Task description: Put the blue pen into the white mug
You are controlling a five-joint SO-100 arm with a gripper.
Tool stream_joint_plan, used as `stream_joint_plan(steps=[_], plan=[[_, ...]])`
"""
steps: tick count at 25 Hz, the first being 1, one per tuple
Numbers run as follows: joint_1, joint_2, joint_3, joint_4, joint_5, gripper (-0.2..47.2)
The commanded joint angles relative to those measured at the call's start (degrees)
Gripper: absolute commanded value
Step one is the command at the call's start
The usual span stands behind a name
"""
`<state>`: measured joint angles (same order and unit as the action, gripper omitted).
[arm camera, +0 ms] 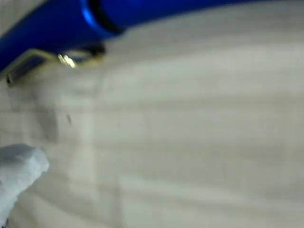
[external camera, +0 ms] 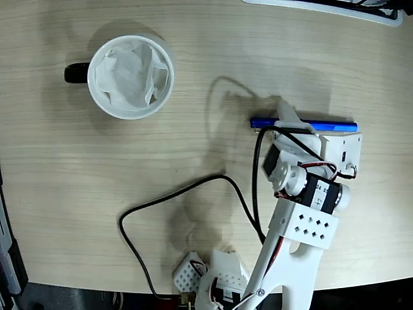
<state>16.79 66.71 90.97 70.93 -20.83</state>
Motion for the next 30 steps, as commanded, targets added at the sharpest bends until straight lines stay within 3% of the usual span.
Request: stream_joint_plan(steps=[1, 4, 9, 30], plan=[[0.5, 0.1, 0.3, -0.1, -0.6, 27.2], [0.6, -0.6, 0.2, -0.5, -0.6, 21.8], [0.4, -0.4, -0.1, -0.5, -0.4, 7.3], [-2.9, 12.0, 0.1, -1.4, 0.0, 1.5]])
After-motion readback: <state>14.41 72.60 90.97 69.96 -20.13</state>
